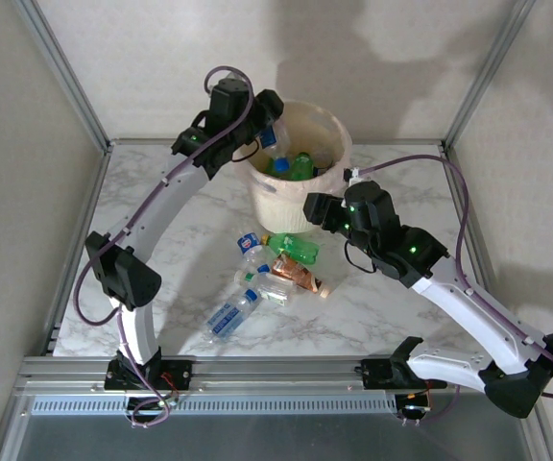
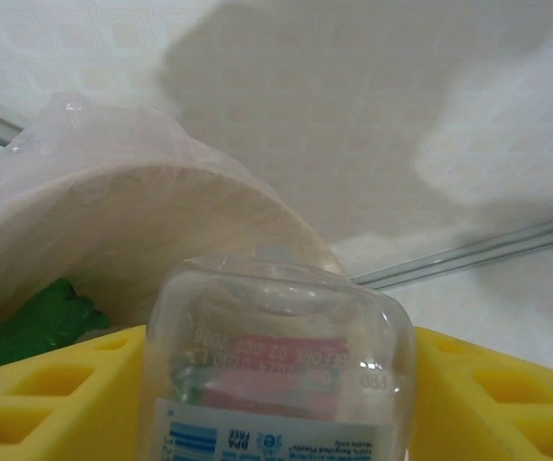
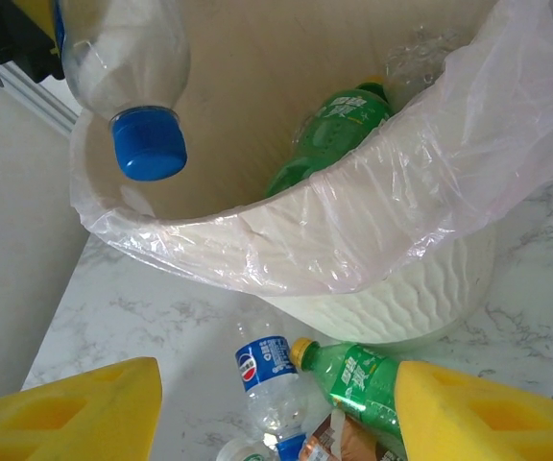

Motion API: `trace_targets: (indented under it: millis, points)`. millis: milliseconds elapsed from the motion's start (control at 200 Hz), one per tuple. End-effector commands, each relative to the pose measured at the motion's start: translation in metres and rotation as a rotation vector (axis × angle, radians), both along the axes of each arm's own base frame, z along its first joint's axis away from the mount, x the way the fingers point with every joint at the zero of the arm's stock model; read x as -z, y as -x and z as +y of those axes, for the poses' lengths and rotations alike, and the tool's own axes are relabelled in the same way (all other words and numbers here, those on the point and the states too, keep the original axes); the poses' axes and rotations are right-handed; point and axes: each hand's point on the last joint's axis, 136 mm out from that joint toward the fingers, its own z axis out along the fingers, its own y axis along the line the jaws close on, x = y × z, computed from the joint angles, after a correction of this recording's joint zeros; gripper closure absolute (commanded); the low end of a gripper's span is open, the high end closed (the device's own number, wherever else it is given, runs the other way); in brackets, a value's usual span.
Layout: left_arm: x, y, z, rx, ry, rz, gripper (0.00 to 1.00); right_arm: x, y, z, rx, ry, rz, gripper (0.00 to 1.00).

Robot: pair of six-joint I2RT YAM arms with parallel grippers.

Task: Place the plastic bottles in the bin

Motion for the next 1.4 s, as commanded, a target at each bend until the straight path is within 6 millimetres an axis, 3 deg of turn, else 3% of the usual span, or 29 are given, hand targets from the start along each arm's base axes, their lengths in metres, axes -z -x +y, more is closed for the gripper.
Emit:
trace_targets:
  millis: [0, 370, 476, 686, 816, 1056, 1217, 1397]
  points:
    - [-0.020, -0.001, 0.002, -0.012, 0.036, -0.039, 0.36, -0.005, 0.003, 0.000, 0.002, -0.022, -0.013, 0.33]
    - [-0.038, 0.015, 0.020, -0.047, 0.007, -0.075, 0.26, -0.008, 0.002, -0.001, 0.007, -0.020, -0.019, 0.32]
    - [-0.053, 0.033, 0.035, -0.070, -0.019, -0.106, 0.24, -0.010, 0.002, -0.003, 0.014, -0.014, -0.023, 0.32]
    - [-0.051, 0.091, 0.077, -0.095, -0.102, -0.138, 0.19, -0.010, 0.000, -0.001, 0.012, -0.013, -0.032, 0.31]
    - [-0.018, 0.134, 0.087, -0.026, -0.223, -0.113, 0.19, -0.010, -0.002, 0.004, -0.002, -0.014, -0.033, 0.31]
    - [0.110, 0.216, 0.099, 0.138, -0.443, 0.123, 0.18, -0.009, -0.005, 0.008, -0.008, -0.012, -0.036, 0.28]
    - [0.187, 0.263, 0.089, 0.253, -0.503, 0.303, 0.15, -0.007, -0.008, 0.012, -0.010, -0.019, -0.039, 0.23]
    - [0.247, 0.300, 0.070, 0.361, -0.606, 0.430, 0.09, -0.004, -0.011, 0.015, -0.011, -0.013, -0.033, 0.17]
